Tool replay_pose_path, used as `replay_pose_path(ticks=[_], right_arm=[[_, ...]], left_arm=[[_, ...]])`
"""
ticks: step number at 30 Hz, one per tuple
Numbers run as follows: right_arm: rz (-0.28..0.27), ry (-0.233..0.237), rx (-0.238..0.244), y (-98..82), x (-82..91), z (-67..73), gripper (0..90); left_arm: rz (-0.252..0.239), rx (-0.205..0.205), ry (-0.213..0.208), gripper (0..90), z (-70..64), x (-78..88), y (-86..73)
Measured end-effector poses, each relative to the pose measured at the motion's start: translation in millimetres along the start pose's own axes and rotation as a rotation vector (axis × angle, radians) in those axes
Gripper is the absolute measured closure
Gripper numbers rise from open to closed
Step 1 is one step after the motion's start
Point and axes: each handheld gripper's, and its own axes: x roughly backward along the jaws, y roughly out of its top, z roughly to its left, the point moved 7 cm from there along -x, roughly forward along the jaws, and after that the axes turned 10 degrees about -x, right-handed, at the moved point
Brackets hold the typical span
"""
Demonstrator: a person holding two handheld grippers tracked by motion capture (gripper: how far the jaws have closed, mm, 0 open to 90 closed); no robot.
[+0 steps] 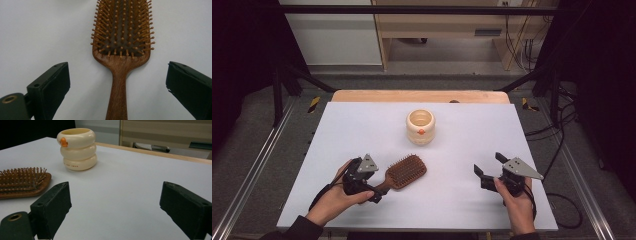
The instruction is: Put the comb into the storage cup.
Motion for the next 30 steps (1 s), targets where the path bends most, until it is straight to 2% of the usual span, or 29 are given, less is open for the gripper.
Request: replay_pose_path(ticks=[17, 30], right_arm=[[0.003, -0.007, -0.003, -0.7, 0.3, -1.3, 10.1], [0.009, -0.008, -0.007, -1.4, -0.2, -1.5, 10.0]], left_arm=[[0.037, -0.005, -0.011, 6.4, 4.1, 1.3, -3.9], [0.111, -0.014, -0.047, 10.7, 4.2, -12.9, -6.5]])
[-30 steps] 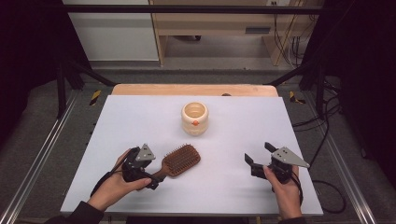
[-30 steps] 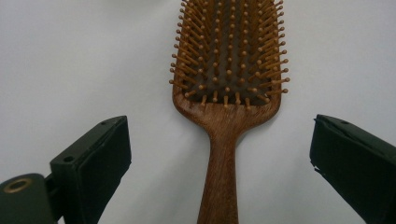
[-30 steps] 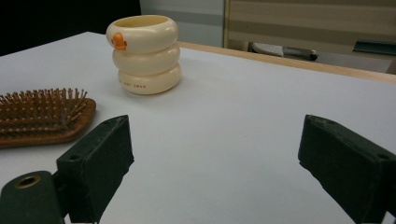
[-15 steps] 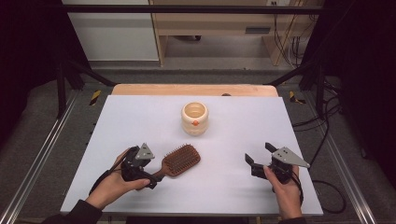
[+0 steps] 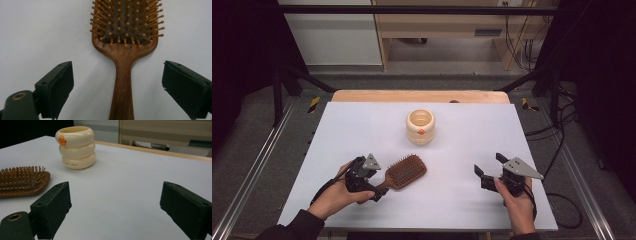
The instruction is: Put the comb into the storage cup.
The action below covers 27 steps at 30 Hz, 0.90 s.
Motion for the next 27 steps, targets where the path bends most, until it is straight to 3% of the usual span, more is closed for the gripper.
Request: replay_pose_path(ticks=[8, 18, 27], right_arm=[[0.001, 0.001, -0.003, 0.0, 0.1, -0.5, 10.0], [0.007, 0.003, -0.003, -0.8, -0.4, -0.1, 10.0], [0.007, 0.005, -0.002, -1.1, -0.8, -0.5, 10.1]], left_arm=[[0.049, -0.028, -0.035, 19.9, -2.0, -6.8, 2.6], [0.108, -0.035, -0.105, 38.4, -3.4, -14.1, 2.2], [0.141, -0.022, -0.131, 49.7, -2.8, -17.1, 1.0]])
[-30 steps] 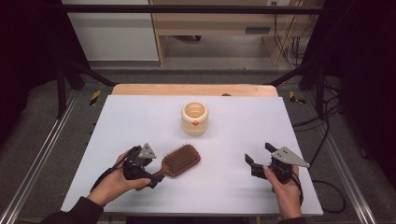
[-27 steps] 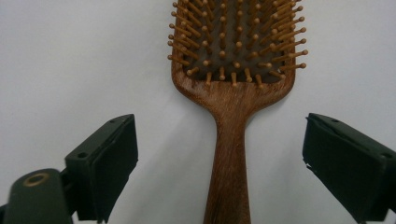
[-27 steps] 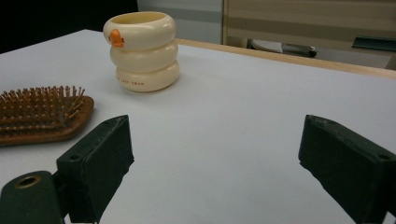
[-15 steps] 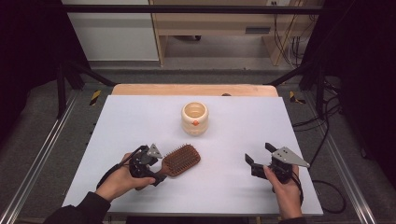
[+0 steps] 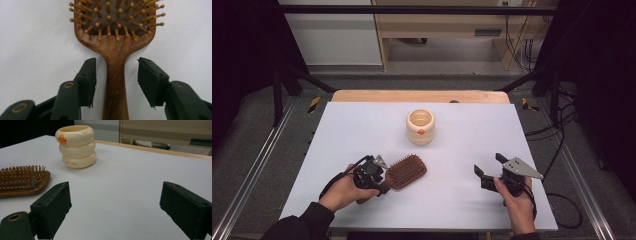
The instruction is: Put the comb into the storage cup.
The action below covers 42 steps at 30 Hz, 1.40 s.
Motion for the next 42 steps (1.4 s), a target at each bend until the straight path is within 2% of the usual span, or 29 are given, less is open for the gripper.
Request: replay_pose_path(ticks=[4, 13, 22, 33, 42], right_arm=[[0.0, -0.001, -0.001, -0.1, -0.1, 0.2, 10.1], [0.003, 0.001, -0.002, -0.5, -0.5, 0.6, 9.8], [0.004, 0.005, -0.004, -0.7, -0.7, 1.3, 9.9], [0.008, 0.006, -0.003, -1.0, -0.8, 1.2, 9.9], [0.008, 0.008, -0.002, -0.9, -1.1, 1.9, 10.0]], left_arm=[[0.018, -0.017, 0.008, 54.9, 2.1, -1.0, -1.9], [0.025, -0.017, -0.007, 61.2, 3.6, -2.6, -4.4], [0.029, -0.029, -0.009, 64.3, 1.1, -4.1, 0.0], [0.066, -0.052, 0.01, 67.6, 0.7, -5.8, 0.8], [0.073, -0.057, 0.024, 69.8, -0.2, -6.8, 1.3]])
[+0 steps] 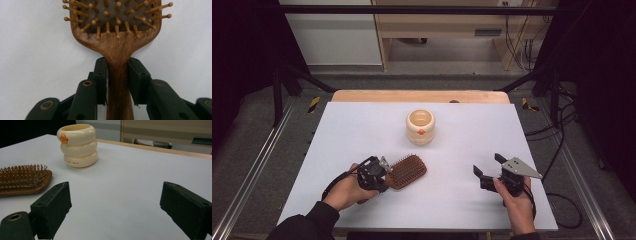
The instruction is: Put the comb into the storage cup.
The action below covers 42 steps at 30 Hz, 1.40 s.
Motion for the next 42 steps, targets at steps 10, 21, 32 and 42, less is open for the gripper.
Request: replay_pose_path(ticks=[10, 21, 32, 42], right_arm=[[0.003, 0.002, -0.001, -0.3, -0.4, -0.1, 10.0], [-0.003, 0.008, -0.005, 0.5, -0.3, 2.3, 10.0], [-0.007, 0.061, -0.06, 1.4, -3.0, 13.5, 8.8], [-0.034, 0.122, -0.129, 6.9, -9.9, 31.6, 7.5]], left_arm=[[-0.026, -0.028, 0.03, 72.4, -2.2, 1.2, -1.6], [-0.151, -0.067, 0.117, 72.4, -7.6, 18.3, 10.7], [-0.366, -0.046, 0.234, 72.5, -7.2, 25.6, 20.5], [-0.52, -0.032, 0.312, 72.5, -4.5, 29.7, 19.1]])
